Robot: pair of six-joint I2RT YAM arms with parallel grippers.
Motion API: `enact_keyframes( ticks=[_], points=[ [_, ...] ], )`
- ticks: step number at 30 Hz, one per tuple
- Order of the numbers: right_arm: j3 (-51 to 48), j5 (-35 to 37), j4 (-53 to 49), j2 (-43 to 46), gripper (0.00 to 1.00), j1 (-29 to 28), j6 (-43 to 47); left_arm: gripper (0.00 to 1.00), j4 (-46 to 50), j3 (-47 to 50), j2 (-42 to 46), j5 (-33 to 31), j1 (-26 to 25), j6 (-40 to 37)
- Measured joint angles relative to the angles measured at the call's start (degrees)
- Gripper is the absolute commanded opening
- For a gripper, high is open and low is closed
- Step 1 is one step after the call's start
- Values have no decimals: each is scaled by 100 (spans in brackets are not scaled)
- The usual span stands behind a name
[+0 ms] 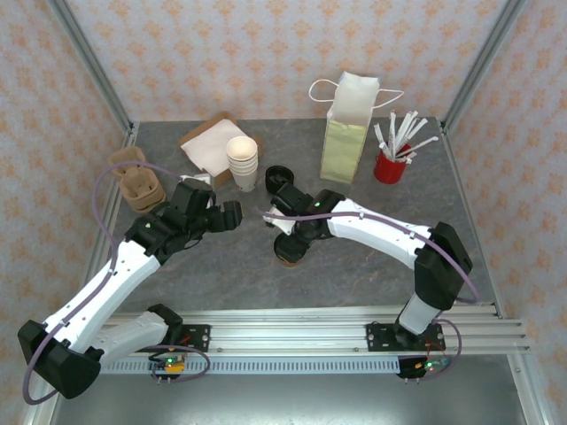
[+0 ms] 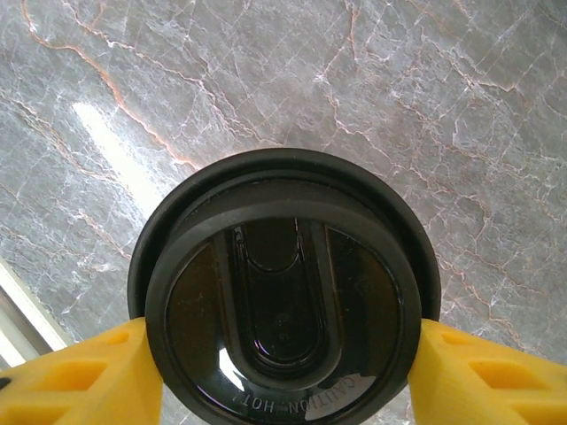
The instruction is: Pack the takeout coffee
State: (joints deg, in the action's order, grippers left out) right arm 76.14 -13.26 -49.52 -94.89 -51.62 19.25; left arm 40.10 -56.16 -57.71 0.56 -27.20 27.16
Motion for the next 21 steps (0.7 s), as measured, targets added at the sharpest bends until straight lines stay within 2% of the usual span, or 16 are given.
enact_keyframes(
  ticks=[21],
  points=[
    [133, 238, -103, -181, 55, -44, -166, 93, 9, 50, 85, -101, 0, 2]
  ],
)
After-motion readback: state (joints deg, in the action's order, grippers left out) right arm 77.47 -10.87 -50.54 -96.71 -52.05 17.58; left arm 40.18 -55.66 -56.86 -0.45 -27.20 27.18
